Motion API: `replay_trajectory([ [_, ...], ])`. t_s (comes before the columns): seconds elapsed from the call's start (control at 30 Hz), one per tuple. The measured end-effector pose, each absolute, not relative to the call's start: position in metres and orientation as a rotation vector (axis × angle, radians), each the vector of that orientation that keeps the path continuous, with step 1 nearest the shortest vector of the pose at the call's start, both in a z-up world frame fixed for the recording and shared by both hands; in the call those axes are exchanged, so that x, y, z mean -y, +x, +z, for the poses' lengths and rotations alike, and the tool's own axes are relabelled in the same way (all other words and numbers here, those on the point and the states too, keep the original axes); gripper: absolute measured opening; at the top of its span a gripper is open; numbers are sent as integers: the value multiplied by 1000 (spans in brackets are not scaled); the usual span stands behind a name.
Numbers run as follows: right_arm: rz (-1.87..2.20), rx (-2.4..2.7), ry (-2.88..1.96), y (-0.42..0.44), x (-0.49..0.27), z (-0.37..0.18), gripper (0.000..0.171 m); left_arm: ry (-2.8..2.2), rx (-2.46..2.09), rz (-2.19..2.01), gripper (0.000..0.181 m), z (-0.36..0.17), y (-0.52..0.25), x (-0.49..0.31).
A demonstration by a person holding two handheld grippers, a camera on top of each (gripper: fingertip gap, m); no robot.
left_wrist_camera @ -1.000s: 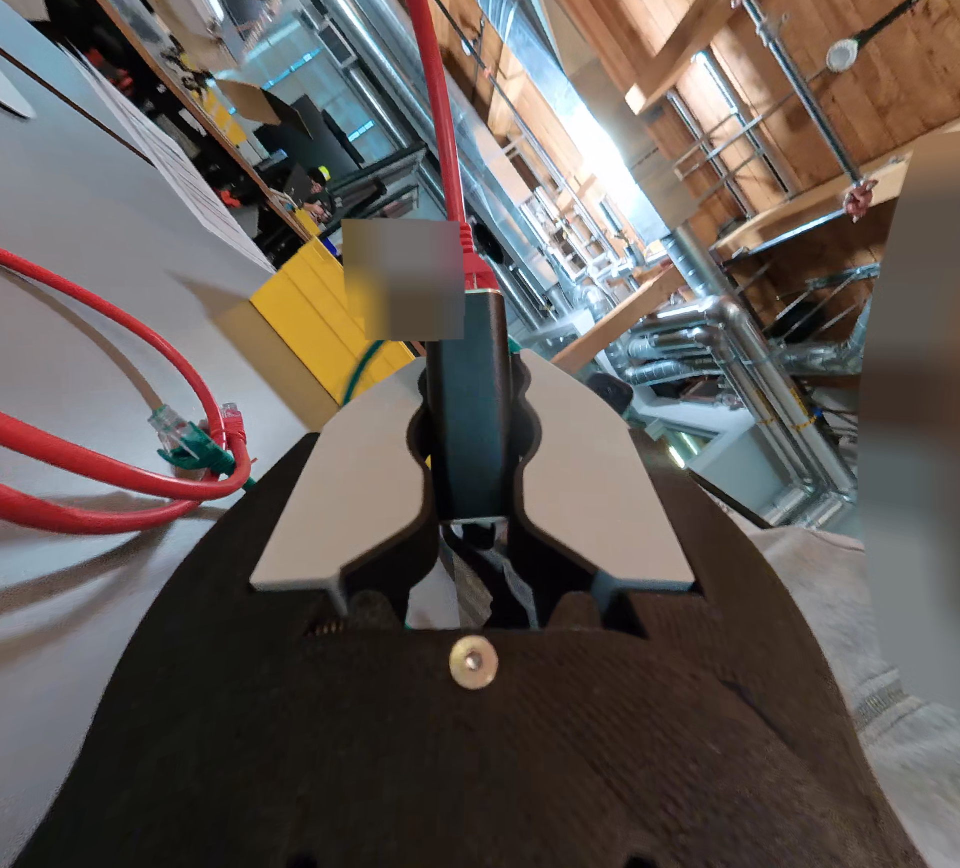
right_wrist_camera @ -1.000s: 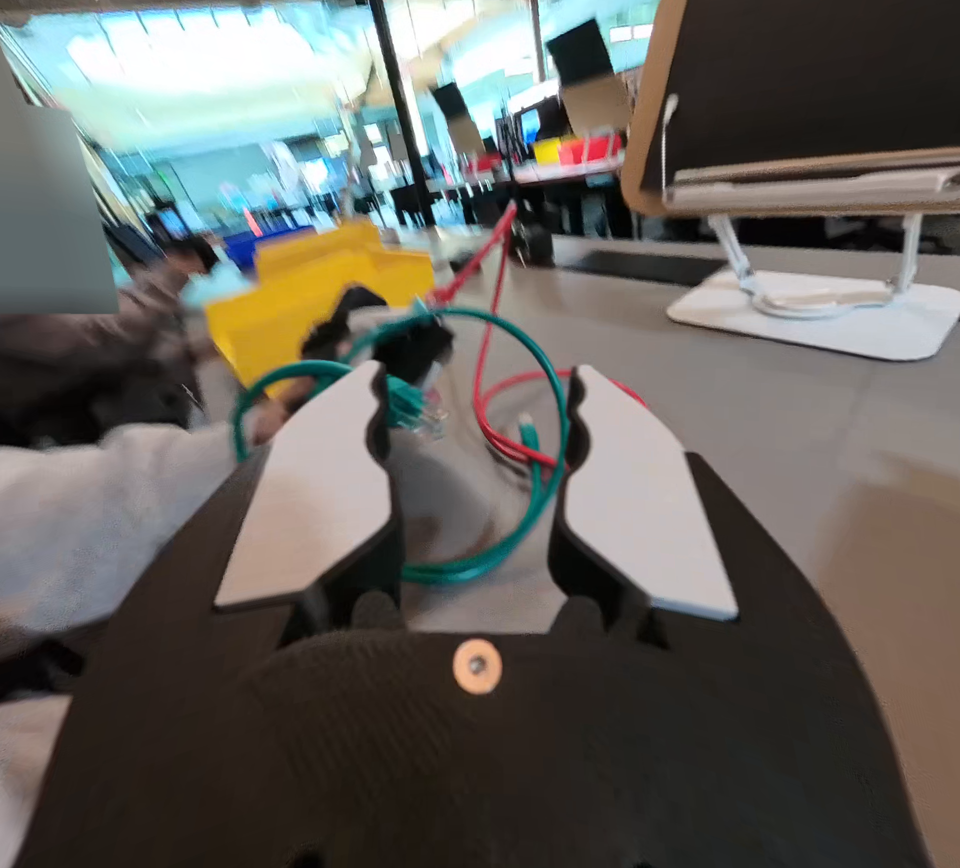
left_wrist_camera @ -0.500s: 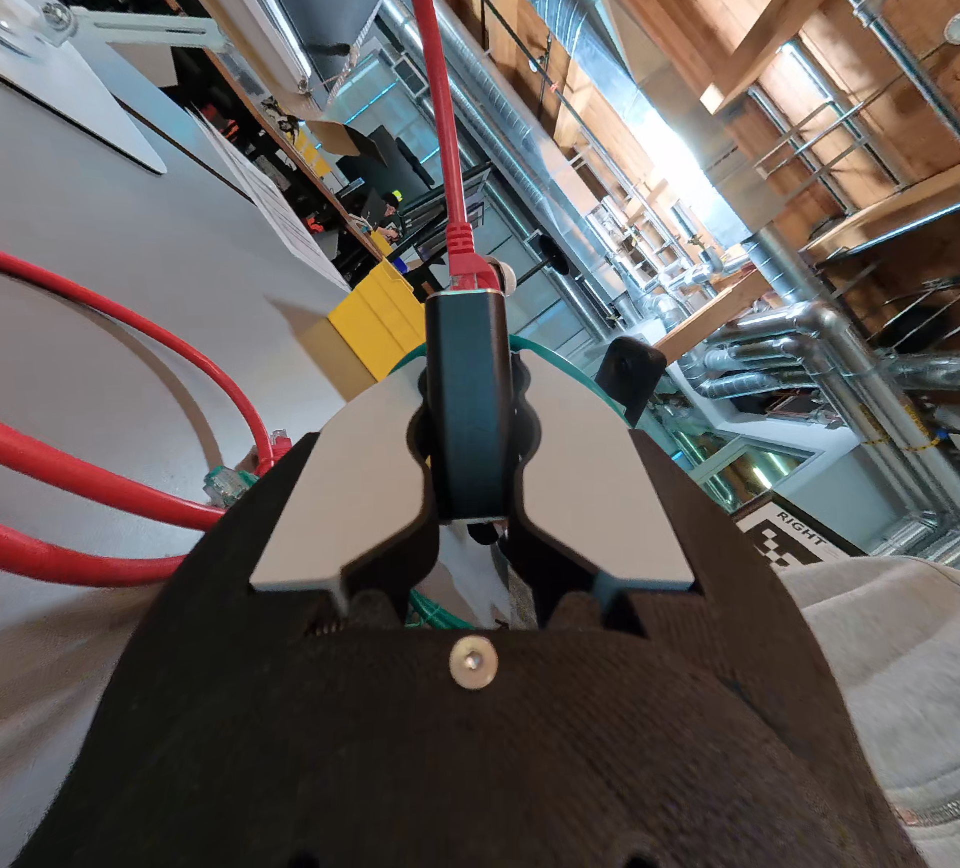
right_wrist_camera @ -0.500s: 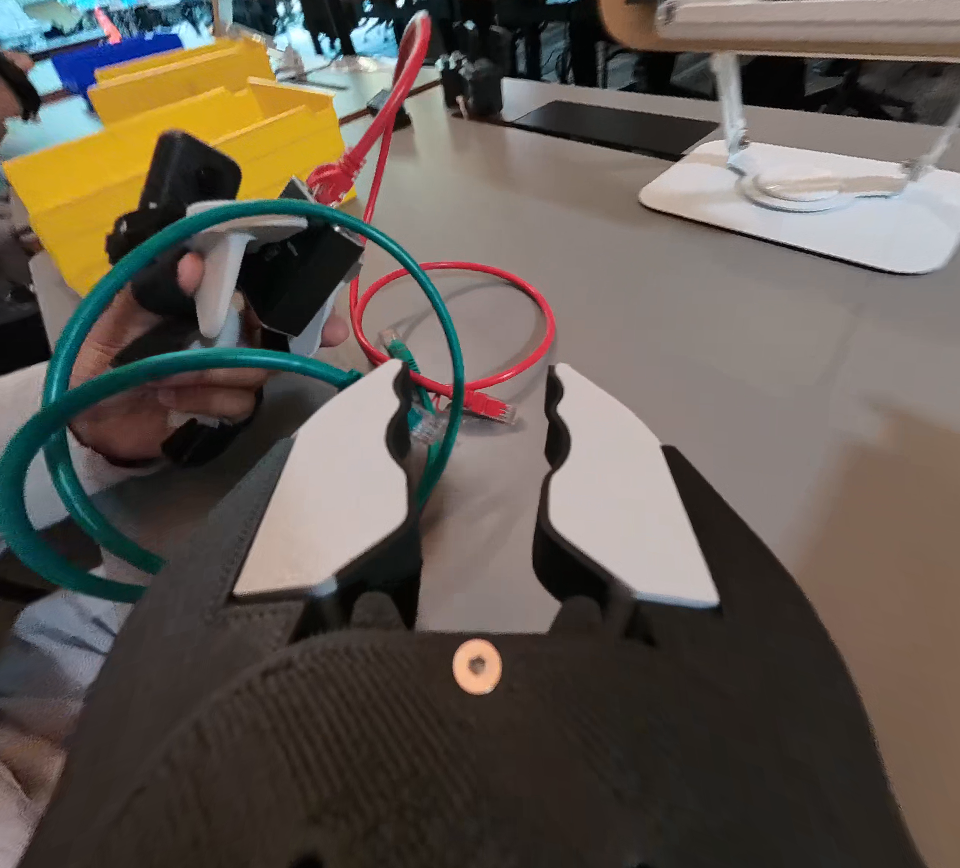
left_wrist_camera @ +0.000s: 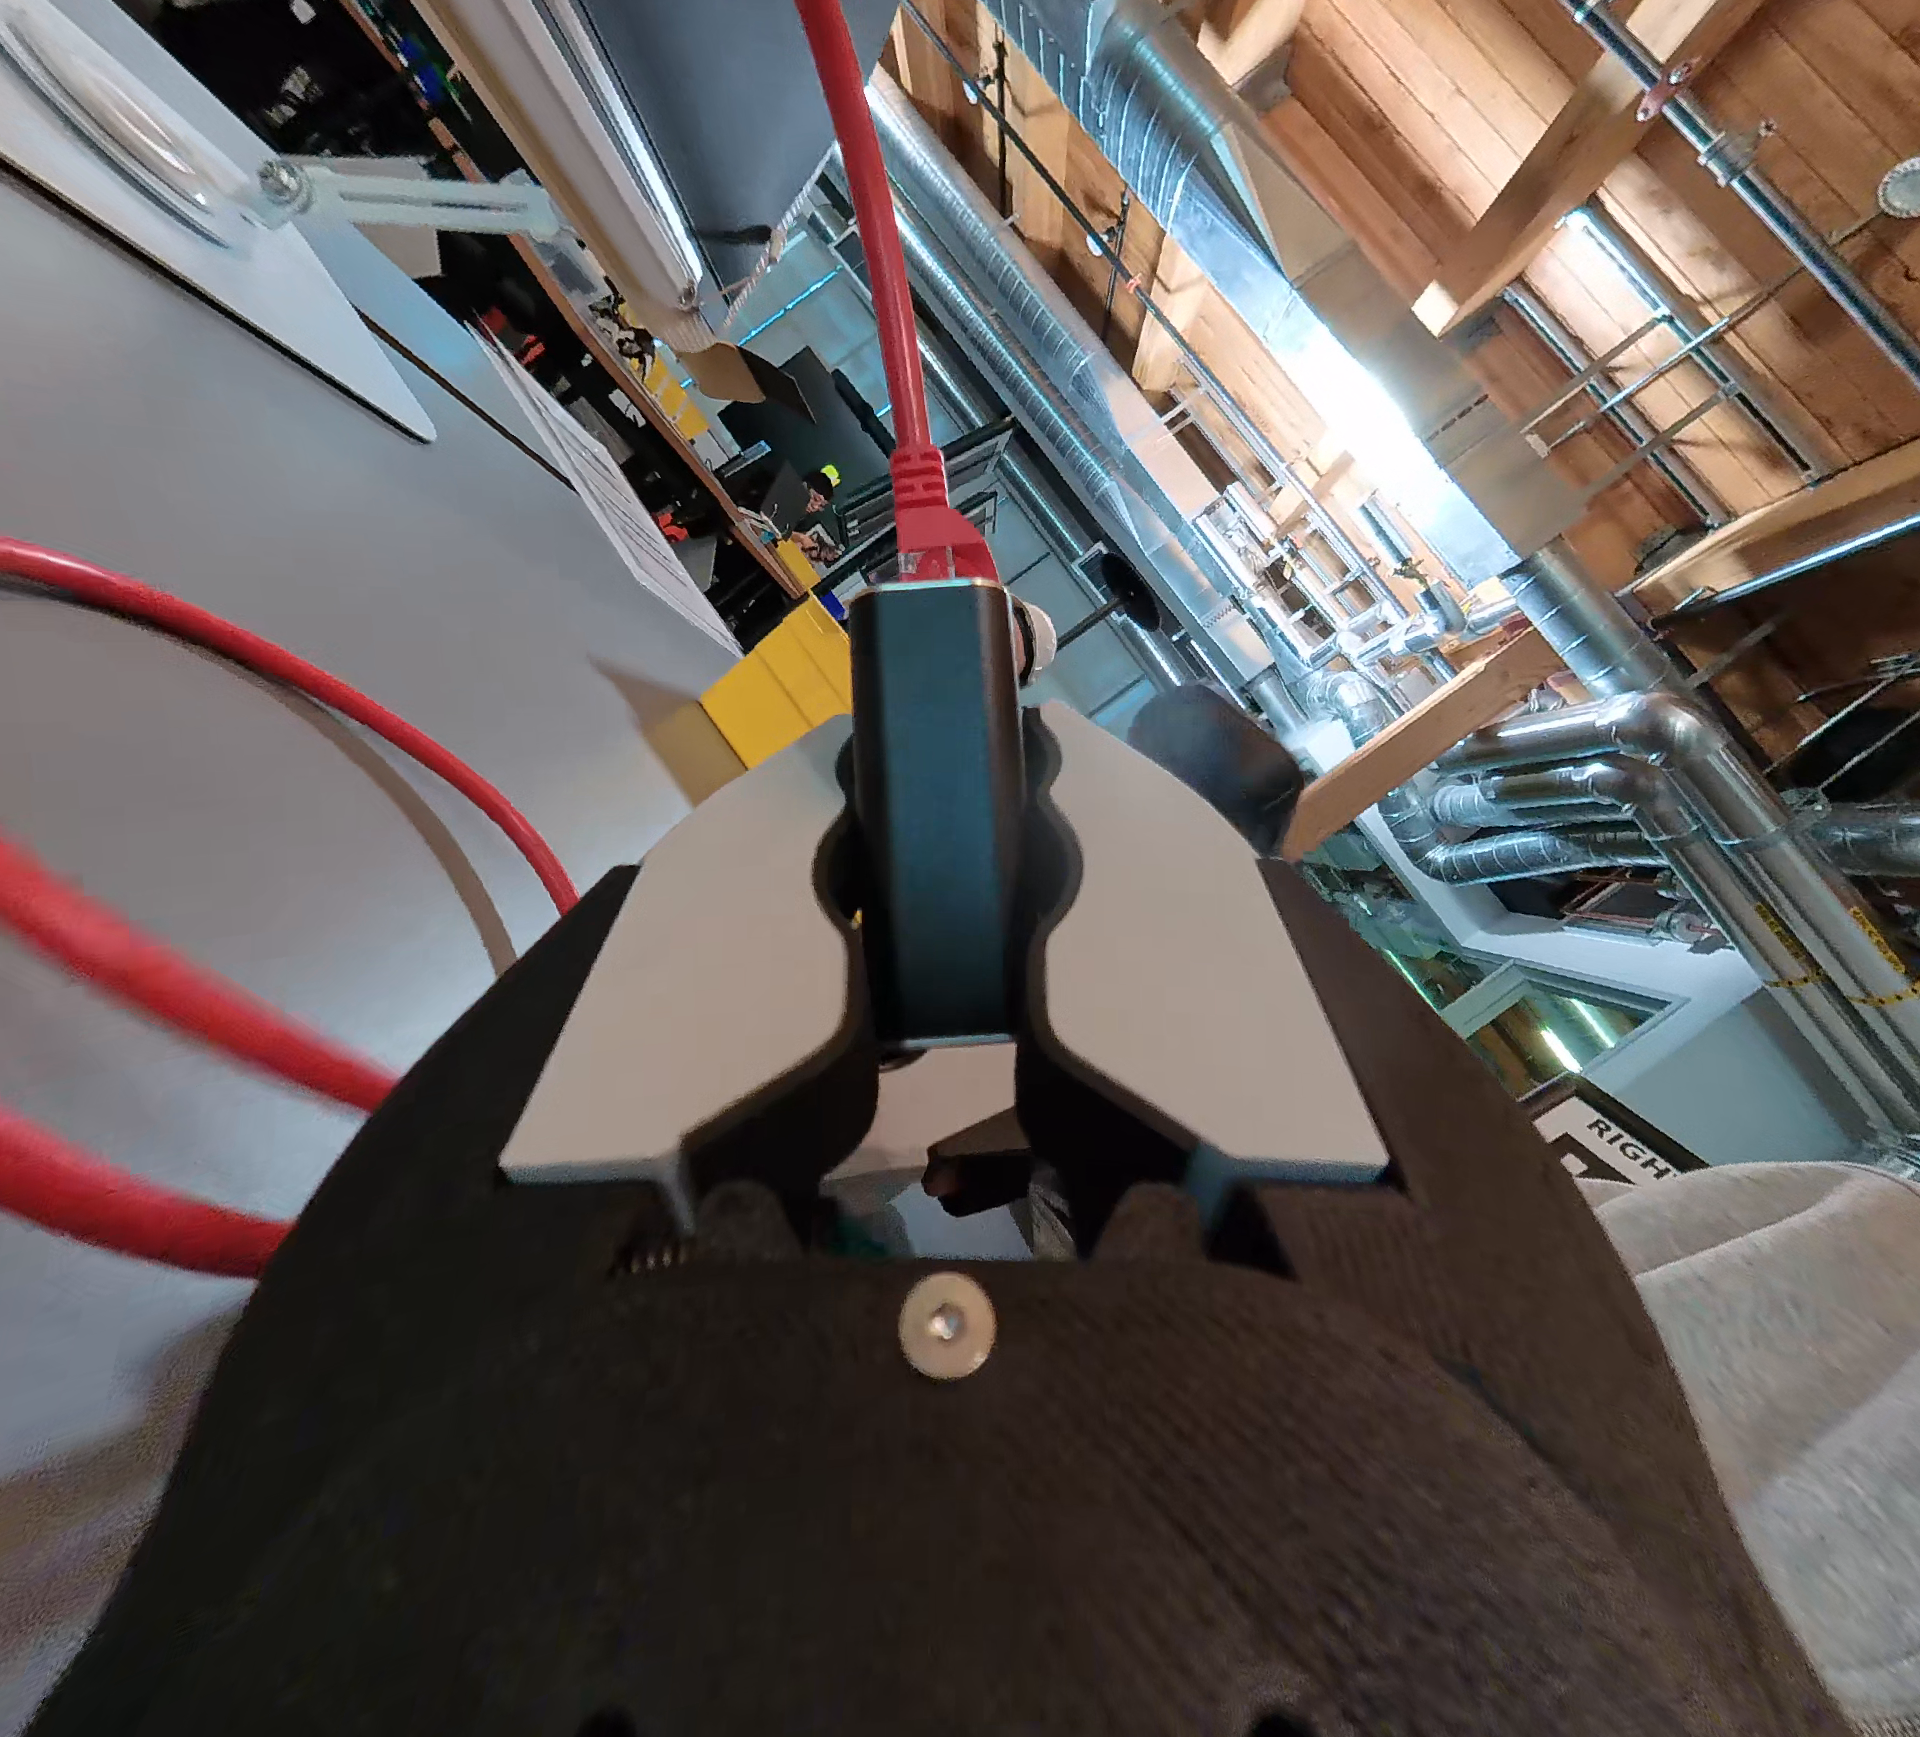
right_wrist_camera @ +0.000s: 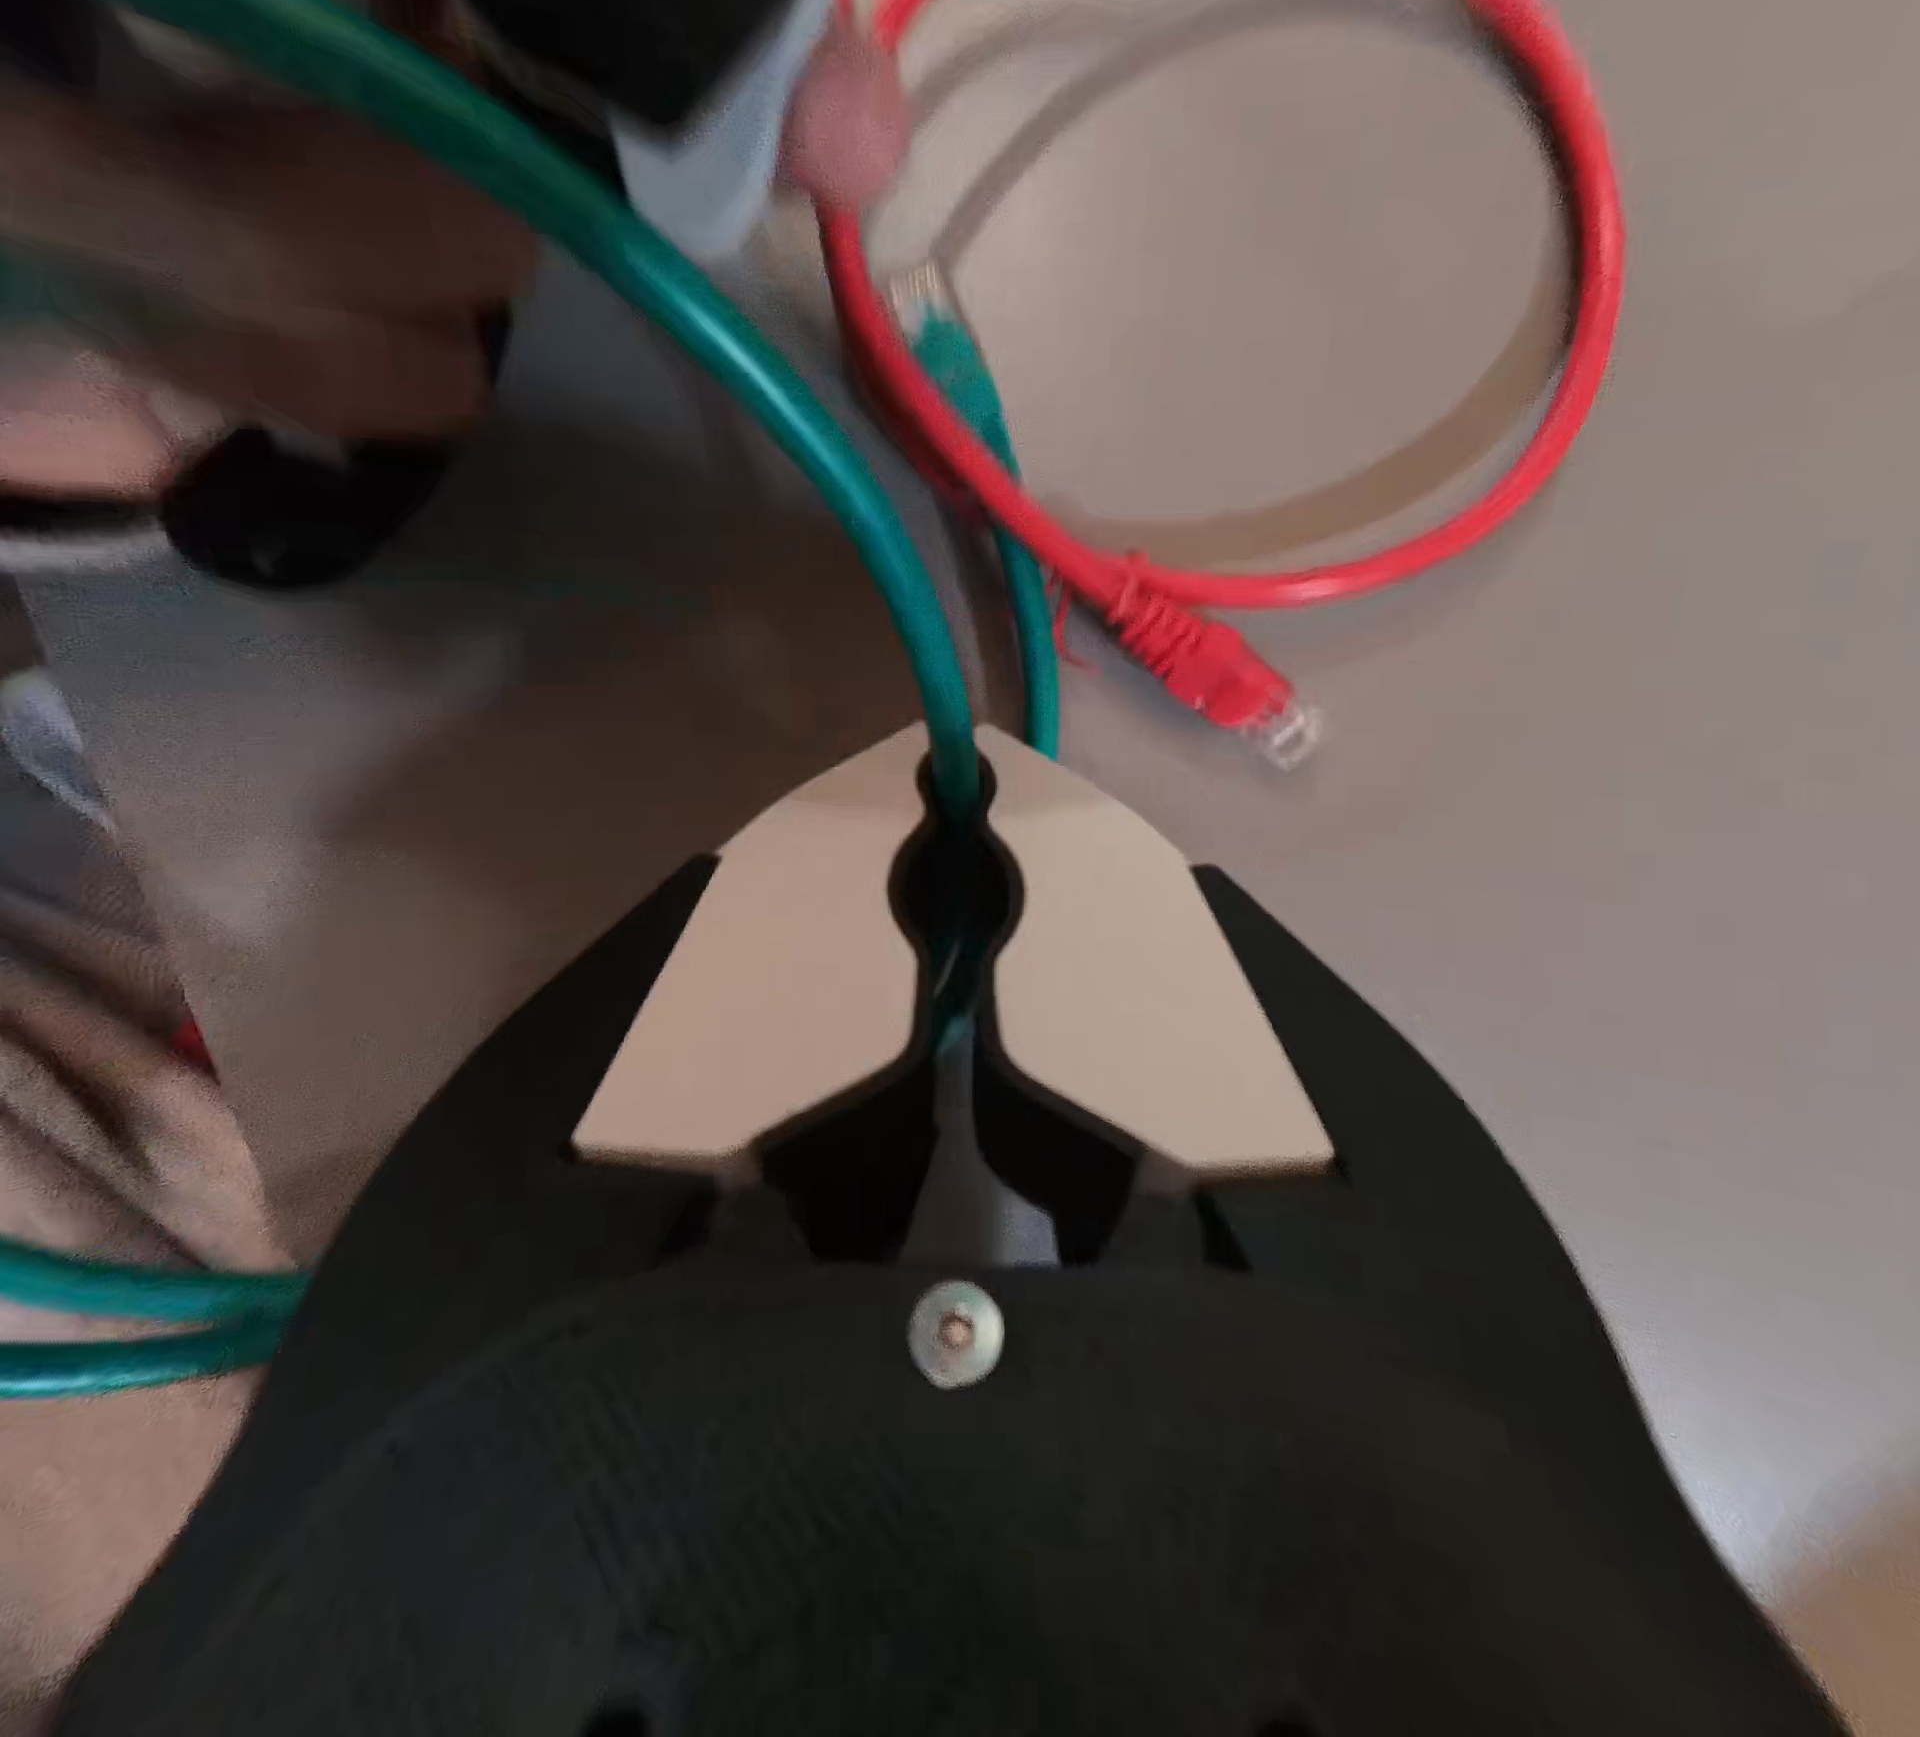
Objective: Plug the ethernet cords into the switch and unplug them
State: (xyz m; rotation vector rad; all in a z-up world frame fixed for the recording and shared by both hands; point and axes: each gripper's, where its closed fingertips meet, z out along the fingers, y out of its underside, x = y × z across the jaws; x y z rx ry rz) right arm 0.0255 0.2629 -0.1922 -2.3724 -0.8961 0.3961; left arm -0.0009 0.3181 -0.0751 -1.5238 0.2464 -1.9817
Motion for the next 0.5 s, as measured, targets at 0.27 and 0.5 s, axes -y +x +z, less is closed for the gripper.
replay_trajectory([
  [0.27,193,975,-2427,75,-253,-189,0,-1521,-264,-1914,26,-73,-9,-326],
  [0.5,211,811,-2303,87,-269,-161,16,-1540,-311,-1919,26,-75,-1,-319],
])
